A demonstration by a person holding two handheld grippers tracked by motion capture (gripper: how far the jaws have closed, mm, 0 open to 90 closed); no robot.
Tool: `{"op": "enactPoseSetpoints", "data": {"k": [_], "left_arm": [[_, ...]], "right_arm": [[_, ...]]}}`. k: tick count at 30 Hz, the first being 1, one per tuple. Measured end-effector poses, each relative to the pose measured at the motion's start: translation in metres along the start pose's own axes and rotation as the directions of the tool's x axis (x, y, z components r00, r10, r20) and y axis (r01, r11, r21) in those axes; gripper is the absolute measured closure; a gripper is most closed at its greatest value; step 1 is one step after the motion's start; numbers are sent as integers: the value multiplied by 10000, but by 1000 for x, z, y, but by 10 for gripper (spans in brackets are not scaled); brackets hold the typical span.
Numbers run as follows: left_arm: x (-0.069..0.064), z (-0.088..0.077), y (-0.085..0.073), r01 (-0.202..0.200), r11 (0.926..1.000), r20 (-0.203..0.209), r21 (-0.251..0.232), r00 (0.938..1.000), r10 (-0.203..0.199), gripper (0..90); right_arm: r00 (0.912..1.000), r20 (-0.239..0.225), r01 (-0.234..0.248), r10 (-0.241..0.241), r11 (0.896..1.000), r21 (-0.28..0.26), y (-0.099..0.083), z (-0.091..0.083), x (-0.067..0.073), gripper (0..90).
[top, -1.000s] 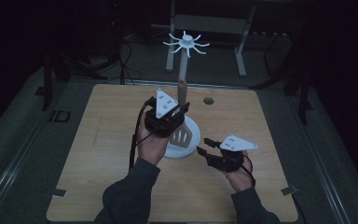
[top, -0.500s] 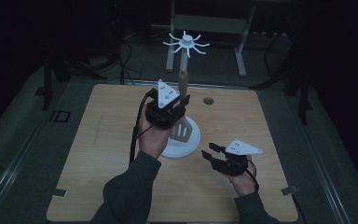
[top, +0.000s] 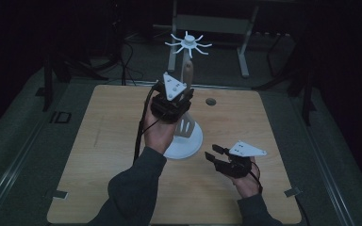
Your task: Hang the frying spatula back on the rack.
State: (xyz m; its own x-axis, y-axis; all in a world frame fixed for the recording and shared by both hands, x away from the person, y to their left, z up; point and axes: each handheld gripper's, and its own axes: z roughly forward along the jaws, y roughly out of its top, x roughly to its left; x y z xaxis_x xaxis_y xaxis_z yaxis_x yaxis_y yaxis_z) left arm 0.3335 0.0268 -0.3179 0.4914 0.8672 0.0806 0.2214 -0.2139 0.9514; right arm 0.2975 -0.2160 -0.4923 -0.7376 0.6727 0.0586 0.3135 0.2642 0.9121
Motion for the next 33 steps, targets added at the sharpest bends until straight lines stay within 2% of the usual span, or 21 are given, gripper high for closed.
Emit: {"op": "enactPoseSetpoints", "data": {"k": [5, 14, 25, 33], "left_arm": [[-3, 5, 3, 35, 9999, -355, 126, 9994, -31, 746], [-2, 13, 7, 139, 9993, -727, 350, 9973, -114, 746], [0, 20, 10, 223, 9980, -868, 587, 9961, -171, 745], [2, 22, 13, 278, 9981, -856, 543, 9961, -230, 745]], "right_arm": [[10000, 1, -20, 20, 10000, -8, 0, -1, 0, 545], [10000, 23, -59, 59, 9999, -111, 0, -3, -1, 546], [10000, 9, -7, 7, 9999, -121, 0, -2, -1, 546], [10000, -18, -2, 2, 9999, -101, -1, -2, -1, 547]]}}
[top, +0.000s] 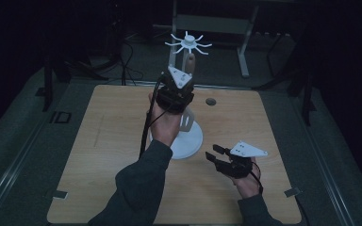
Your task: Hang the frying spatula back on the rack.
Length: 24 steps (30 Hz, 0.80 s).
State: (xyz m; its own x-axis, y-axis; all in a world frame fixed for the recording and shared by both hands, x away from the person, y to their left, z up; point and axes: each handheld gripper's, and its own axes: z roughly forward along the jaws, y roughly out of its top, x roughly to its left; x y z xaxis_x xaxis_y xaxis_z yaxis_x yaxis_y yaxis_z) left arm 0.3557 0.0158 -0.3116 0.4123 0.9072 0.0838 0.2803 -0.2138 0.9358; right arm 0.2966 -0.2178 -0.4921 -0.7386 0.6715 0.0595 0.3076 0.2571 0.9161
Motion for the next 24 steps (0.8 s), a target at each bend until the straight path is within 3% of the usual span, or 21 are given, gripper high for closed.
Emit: {"op": "enactPoseSetpoints", "data": {"k": [24], "left_arm": [[5, 9, -2, 47, 9997, -82, 246, 10000, -45, 742]], "right_arm": [[10000, -68, -26, 27, 10000, 84, -2, 2, 1, 547]]}}
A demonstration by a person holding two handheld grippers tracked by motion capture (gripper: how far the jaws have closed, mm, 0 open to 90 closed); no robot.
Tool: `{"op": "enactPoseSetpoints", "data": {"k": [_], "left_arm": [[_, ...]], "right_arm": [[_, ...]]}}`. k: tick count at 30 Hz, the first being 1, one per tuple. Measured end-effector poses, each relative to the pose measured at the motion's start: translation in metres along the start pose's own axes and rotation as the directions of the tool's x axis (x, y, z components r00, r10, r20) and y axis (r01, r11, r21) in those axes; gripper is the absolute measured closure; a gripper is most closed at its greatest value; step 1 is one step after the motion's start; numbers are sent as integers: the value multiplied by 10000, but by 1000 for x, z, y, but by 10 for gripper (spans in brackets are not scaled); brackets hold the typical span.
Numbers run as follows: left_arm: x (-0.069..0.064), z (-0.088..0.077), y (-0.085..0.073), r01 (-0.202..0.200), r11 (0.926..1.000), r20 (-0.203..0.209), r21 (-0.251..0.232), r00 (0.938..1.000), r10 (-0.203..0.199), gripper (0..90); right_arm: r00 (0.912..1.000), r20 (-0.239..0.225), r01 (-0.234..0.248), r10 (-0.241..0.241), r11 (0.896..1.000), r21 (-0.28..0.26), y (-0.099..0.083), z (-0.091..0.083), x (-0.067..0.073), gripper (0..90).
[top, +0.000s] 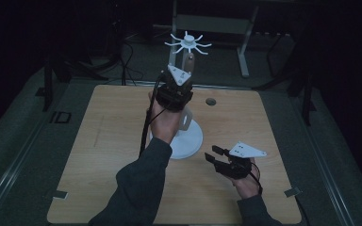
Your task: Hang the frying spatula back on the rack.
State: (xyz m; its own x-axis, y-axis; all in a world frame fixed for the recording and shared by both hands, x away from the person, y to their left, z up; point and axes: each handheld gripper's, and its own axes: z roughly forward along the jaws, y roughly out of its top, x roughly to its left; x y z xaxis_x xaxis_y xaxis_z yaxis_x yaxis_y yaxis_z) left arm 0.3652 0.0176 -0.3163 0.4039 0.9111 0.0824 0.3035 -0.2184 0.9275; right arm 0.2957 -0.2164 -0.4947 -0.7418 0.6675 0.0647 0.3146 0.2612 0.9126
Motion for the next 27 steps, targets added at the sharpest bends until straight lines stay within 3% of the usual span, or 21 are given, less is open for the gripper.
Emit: {"op": "enactPoseSetpoints", "data": {"k": [7, 10, 14, 15, 27], "left_arm": [[4, 2, 0, 32, 10000, 3, -14, 10000, -32, 740], [5, 1, -2, 51, 10000, 195, -83, 9998, -50, 733], [7, -2, -4, 157, 9995, 318, -274, 9994, -148, 685], [8, -4, -4, 123, 9993, 399, -349, 9991, -110, 635], [9, -12, -15, 162, 9993, 860, -350, 9962, -131, 457]], "right_arm": [[10000, 6, -30, 30, 10000, 24, -1, 0, 0, 547], [10000, 5, -27, 27, 10000, 26, -1, 0, 0, 546], [10000, 22, -26, 26, 10000, 50, -1, 1, 0, 535], [10000, 44, 9, -9, 10000, 55, -2, 1, 0, 529], [9995, 313, -93, 88, 9998, 164, -5, 1, -6, 488]]}}
